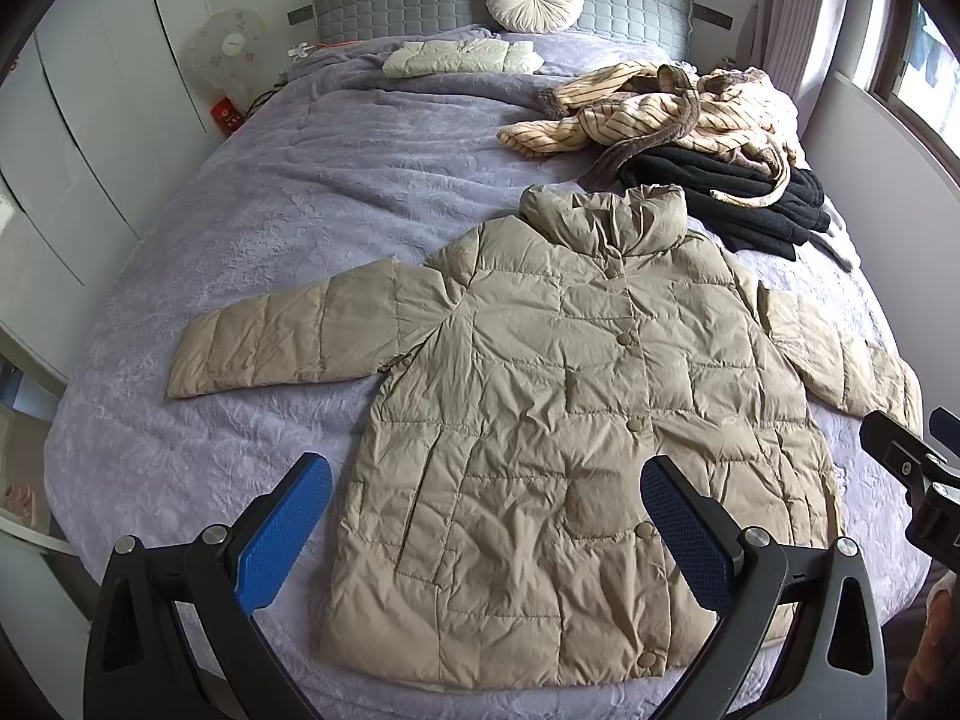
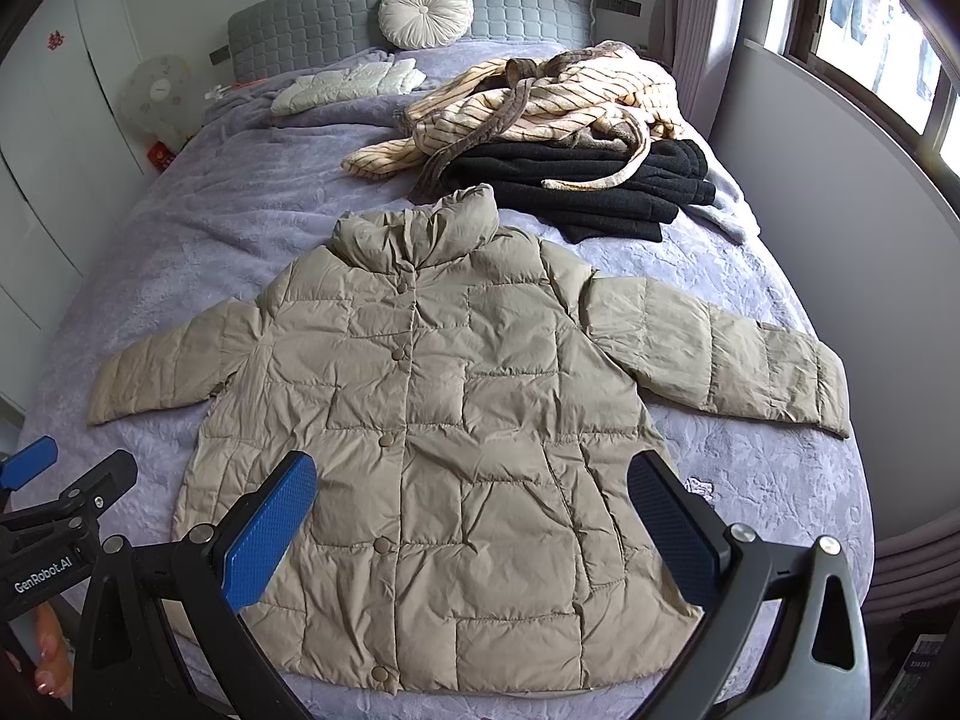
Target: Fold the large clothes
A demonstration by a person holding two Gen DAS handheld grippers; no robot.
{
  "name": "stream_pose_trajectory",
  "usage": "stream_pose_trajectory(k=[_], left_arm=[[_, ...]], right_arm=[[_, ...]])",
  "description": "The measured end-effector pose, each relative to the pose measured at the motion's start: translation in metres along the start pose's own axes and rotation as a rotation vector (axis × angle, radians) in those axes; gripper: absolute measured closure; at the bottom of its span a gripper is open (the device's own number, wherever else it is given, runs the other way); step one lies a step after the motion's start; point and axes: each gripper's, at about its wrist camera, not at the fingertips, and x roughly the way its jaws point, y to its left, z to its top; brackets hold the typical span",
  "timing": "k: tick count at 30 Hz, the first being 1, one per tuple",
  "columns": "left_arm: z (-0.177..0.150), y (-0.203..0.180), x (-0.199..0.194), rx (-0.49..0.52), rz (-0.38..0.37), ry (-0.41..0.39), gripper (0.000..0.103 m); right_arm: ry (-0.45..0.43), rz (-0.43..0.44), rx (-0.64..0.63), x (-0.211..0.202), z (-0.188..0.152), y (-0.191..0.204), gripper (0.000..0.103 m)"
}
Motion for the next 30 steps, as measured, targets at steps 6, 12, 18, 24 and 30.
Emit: stream_pose_trajectory(k=[6,12,18,24,30], left_arm=[[0.0,-0.001,0.0,0.001,0.0,0.003,0.0],[0.0,-0.001,0.0,0.001,0.003,0.002,0.0],[-0.001,0.0,0.0,-0.001,0.005,0.007,0.0],[-0.007,0.004,0.0,0.0,0.014,0.02,0.0],[-0.001,-0.002,0.001,0.002,0.021,0.044,0.0]], right_arm=[[0.002,-0.001,0.003,0.001,0.001,-0.001,0.0],[0.002,-0.002,0.005,0.002,0.002,-0.002,0.0],[0.007,0.002,0.006,0.004,-0.002,0.0,0.0],[0.013,0.005,0.007,0.007,-0.002,-0.002,0.0],[0.025,0.008,0.006,0.011,-0.006,0.0,0.0]])
